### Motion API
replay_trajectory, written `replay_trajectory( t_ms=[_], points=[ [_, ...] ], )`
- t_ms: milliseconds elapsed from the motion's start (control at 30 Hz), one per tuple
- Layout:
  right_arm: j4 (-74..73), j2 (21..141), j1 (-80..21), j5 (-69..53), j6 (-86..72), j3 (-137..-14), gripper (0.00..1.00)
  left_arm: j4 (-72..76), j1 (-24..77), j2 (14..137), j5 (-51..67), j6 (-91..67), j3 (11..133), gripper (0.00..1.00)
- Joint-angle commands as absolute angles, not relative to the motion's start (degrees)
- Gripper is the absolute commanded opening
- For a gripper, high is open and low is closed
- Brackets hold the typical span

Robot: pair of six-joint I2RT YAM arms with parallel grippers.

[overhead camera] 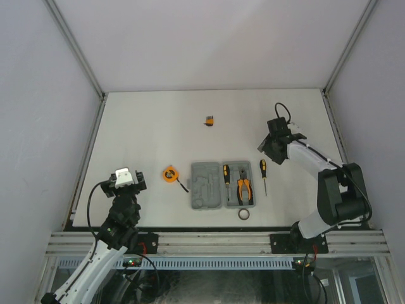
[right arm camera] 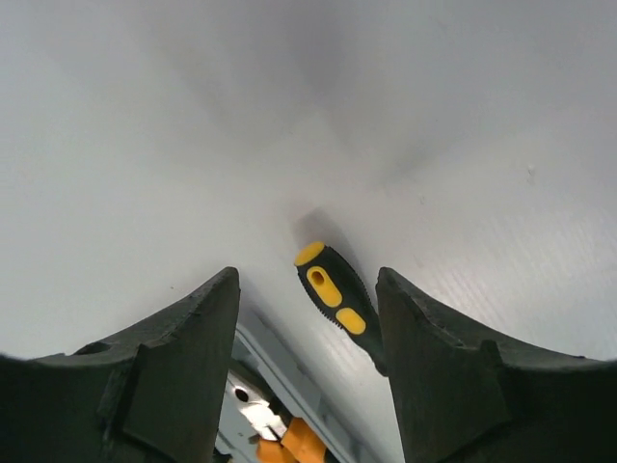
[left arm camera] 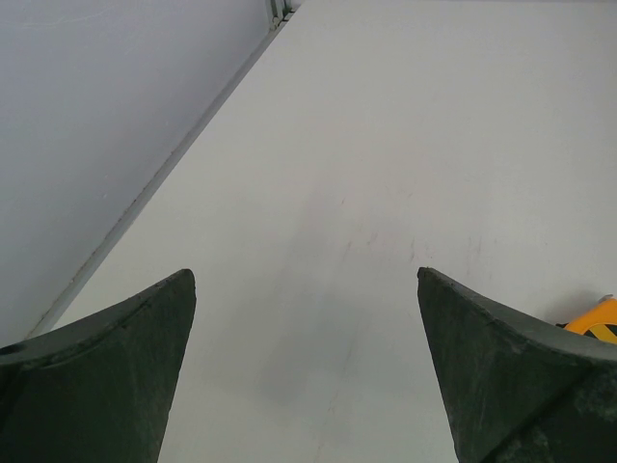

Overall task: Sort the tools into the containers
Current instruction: Pick up the screwdriver from the center of the board.

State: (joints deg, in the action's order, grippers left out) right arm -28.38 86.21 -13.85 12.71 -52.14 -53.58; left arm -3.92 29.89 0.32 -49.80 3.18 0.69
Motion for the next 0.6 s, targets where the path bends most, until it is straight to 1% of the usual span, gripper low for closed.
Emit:
replay_trajectory(
  t_ms=[0,100,300,433,567],
  points=[
    [-33.0,90.2,-14.5,11.4,-38.5,-58.8,0.58,-3.4,29.9,-11.8,-50.4,3.6,-4.0,1.0],
    [-34.2,92.2,-15.2,12.2,-36.7,-60.0,0.58,-3.3,30.0,-11.5,-50.3,3.6,-4.0,1.0],
    [-35.7,95.5,-17.1,13.2,-34.5,-60.7,0.54,-3.2,29.9,-11.6,-50.3,3.6,-4.1,1.0],
    [-35.4,98.0,-17.6,10.0,-33.0,-61.2,0.46,-3.3,29.9,-11.5,-50.4,3.6,-4.0,1.0],
    [-35.7,99.4,-17.9,9.8,-32.4,-61.4,0.42,-3.3,30.0,-11.5,-50.4,3.6,-4.1,1.0]
  ],
)
